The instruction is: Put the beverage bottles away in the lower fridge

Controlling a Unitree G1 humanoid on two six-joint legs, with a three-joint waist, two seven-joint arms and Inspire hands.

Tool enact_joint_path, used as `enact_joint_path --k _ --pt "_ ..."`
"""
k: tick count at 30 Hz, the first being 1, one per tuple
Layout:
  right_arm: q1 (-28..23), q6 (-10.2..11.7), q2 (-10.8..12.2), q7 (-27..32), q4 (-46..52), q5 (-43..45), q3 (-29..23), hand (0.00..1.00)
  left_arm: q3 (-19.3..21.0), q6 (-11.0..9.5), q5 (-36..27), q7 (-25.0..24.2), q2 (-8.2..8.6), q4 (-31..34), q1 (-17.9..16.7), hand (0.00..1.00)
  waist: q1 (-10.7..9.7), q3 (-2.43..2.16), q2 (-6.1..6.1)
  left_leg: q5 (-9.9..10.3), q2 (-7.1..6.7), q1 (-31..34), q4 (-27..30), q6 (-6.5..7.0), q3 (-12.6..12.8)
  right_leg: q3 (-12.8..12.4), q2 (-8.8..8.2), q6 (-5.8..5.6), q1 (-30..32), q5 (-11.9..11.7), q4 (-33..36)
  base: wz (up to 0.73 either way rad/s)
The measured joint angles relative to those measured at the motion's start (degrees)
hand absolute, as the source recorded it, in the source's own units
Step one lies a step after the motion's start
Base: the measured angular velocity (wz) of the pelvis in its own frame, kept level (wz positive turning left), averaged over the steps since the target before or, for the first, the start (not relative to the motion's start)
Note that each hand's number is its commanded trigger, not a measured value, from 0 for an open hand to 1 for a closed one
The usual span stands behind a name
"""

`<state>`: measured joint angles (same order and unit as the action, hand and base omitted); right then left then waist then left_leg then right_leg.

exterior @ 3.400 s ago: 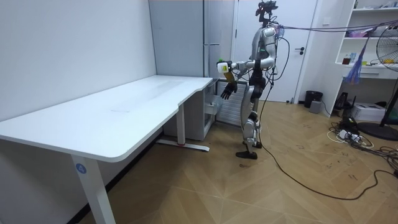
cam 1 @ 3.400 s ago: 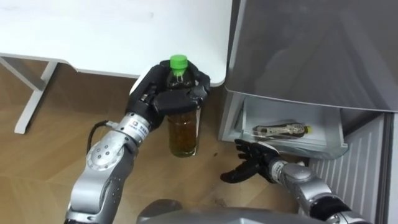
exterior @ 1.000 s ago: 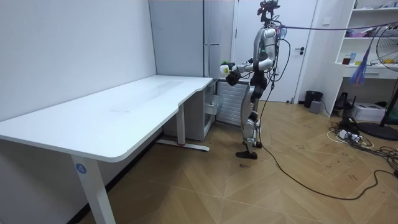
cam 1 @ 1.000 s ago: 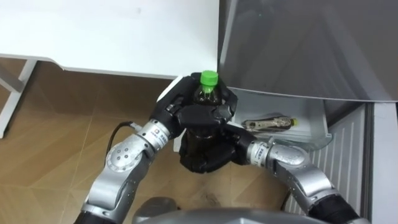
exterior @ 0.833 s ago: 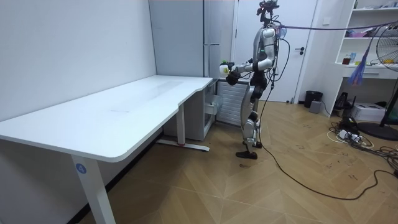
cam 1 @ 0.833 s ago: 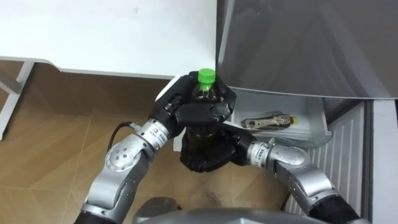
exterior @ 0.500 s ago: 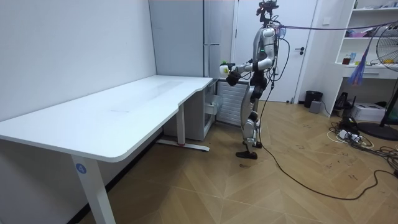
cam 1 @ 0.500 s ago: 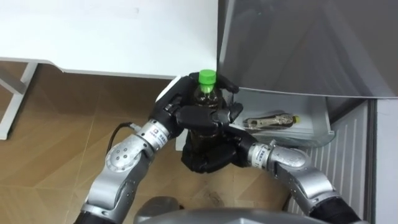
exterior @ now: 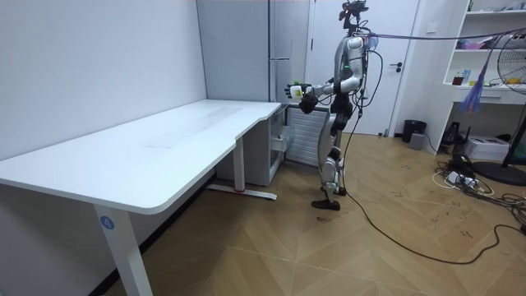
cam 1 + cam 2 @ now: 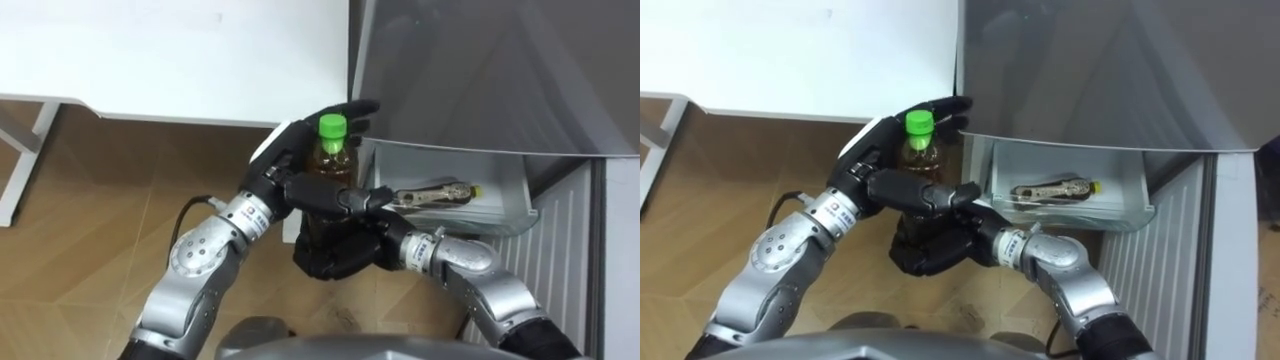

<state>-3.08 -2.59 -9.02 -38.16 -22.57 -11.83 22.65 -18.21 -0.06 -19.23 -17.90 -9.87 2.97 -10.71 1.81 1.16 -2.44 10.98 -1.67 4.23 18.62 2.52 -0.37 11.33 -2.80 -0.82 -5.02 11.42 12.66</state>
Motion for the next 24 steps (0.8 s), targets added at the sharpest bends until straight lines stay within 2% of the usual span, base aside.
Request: enact_joint_path --k 3,7,11,15,17,24 --pt "0.0 0.0 -0.3 0.0 0.0 0.0 0.0 1.00 0.1 0.0 0.3 0.1 -0.27 0.4 0.2 0.00 -0.1 -0.27 0.52 0.0 -0.01 -0.2 0.0 0.00 0.0 0.0 0.00 0.00 -0.2 0.0 0.0 0.00" --pt "-0.1 0.0 -1.1 -0.2 0.0 0.6 0.0 1.00 0.2 -0.4 0.3 0.4 -0.30 1.6 1.3 0.00 0.1 -0.08 0.84 0.0 -0.04 -0.9 -0.1 0.00 -0.1 -0.2 0.04 0.00 -0.9 0.0 -0.2 0.00" --pt "-0.2 0.0 -1.3 -0.6 0.0 0.7 0.0 1.00 0.4 -2.7 0.1 1.2 -0.35 4.8 1.4 0.00 0.1 -0.06 0.80 0.0 -0.12 -1.0 -0.3 0.03 0.1 -0.4 0.07 0.02 -1.3 0.0 -1.0 0.00" --pt "-0.4 0.0 -1.3 -0.6 0.0 0.7 0.2 1.00 0.4 -3.2 -0.3 1.6 -0.34 6.3 1.4 0.00 0.2 0.00 0.70 0.0 -0.17 -1.6 -1.0 0.03 0.2 -0.6 0.04 0.00 -1.5 0.0 -1.3 0.00" --pt "-0.4 0.0 -1.3 -0.6 0.0 0.7 0.6 1.00 0.4 -4.2 -0.3 1.7 -0.31 6.5 1.4 0.00 0.2 0.00 0.71 0.0 -0.21 -1.9 -1.4 0.02 0.2 -0.6 0.06 0.00 -1.9 0.0 -2.1 0.00" --pt "-0.9 0.0 -1.3 -0.4 0.0 0.8 0.8 1.00 0.0 -4.3 -0.2 2.7 -0.25 7.2 1.4 0.00 0.2 0.00 0.77 0.0 -0.14 -2.0 -2.0 -0.02 0.2 -0.2 0.04 0.00 -1.7 0.0 -2.1 0.00"
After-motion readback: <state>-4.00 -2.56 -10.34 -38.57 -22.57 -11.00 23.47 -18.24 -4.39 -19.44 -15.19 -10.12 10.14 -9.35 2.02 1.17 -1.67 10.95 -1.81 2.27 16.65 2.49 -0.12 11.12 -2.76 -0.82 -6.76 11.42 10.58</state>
